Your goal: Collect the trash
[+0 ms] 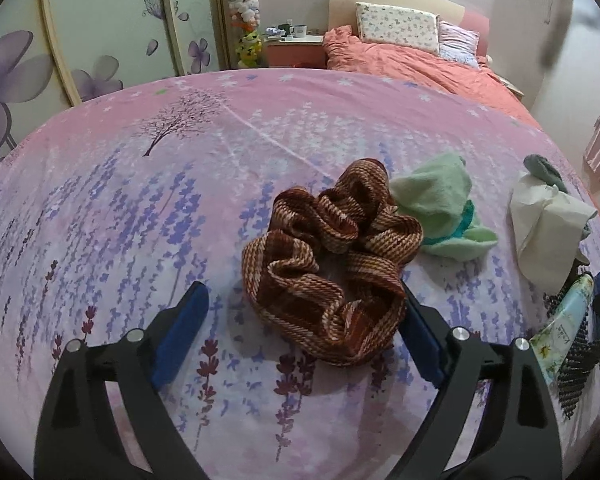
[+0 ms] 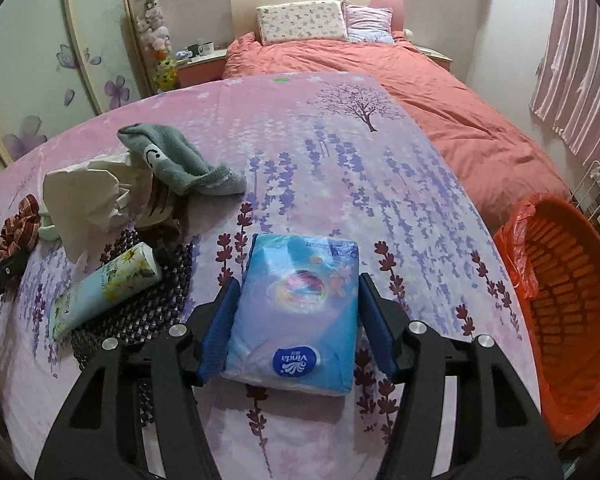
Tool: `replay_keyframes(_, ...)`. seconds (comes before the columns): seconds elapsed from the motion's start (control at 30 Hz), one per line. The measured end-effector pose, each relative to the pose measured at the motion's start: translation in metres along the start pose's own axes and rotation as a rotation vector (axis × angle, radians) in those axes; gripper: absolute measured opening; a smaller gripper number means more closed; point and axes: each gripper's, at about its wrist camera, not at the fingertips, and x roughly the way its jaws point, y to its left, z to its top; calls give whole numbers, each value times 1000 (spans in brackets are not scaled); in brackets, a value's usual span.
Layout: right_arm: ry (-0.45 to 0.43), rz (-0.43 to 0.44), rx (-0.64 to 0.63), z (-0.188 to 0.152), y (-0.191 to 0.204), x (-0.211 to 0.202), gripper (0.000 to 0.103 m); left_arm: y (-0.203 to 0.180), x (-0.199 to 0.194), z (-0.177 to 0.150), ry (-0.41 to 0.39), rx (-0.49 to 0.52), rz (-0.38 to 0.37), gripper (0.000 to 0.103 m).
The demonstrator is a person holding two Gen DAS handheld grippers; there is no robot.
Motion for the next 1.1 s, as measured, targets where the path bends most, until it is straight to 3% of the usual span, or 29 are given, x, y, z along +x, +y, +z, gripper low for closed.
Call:
replay_keyframes(0.27, 2, 7, 5, 1, -3, 2, 63, 6, 6, 2, 18, -28, 14, 100)
replay_keyframes(0.37, 8, -11, 4, 0, -3, 3, 74, 7, 5, 0, 17, -29, 11, 100)
replay_keyframes(0.4, 14, -26, 18, 0, -5, 4, 82, 7, 5, 0, 17, -28, 11, 100)
replay_keyframes(0.53, 22, -44, 29, 0, -8, 6, 87, 8, 5, 0, 19, -26, 7, 100)
replay_keyframes(1.1, 24, -40, 37, 0, -10, 6, 89, 9, 5, 1, 19, -26, 8, 100)
